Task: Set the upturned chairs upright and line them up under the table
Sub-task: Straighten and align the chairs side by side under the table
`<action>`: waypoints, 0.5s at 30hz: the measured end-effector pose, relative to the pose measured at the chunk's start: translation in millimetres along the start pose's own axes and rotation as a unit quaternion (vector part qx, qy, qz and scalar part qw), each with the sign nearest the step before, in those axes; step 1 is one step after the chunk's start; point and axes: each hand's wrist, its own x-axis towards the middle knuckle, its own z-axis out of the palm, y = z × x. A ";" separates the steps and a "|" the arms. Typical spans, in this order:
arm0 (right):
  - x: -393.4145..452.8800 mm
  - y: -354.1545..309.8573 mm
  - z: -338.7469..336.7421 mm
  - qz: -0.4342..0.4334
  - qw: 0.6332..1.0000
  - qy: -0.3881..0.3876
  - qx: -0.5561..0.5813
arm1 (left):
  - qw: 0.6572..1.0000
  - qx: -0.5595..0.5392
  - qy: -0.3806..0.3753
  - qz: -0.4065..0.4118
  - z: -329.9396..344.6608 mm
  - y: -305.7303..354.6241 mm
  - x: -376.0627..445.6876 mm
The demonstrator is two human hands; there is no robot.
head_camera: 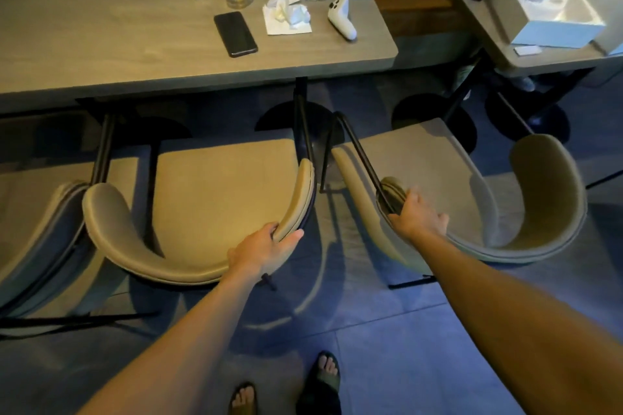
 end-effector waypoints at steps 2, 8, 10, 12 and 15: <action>8.5 1.4 3.2 -0.008 1.000 0.026 0.006 | 1.000 -0.014 0.001 -0.014 2.6 3.3 14.0; 26.0 14.4 6.4 -0.035 0.998 0.046 -0.006 | 0.999 -0.032 0.026 -0.015 5.4 20.6 24.7; 35.0 18.7 6.4 -0.047 0.998 0.037 -0.025 | 0.999 -0.028 0.032 -0.008 8.3 18.9 26.9; 40.6 19.6 8.8 -0.051 0.998 0.044 -0.019 | 0.999 -0.016 0.034 -0.002 9.2 18.0 28.0; 41.7 17.9 13.3 -0.060 0.997 0.045 0.005 | 0.999 0.004 0.036 -0.004 9.0 20.6 25.0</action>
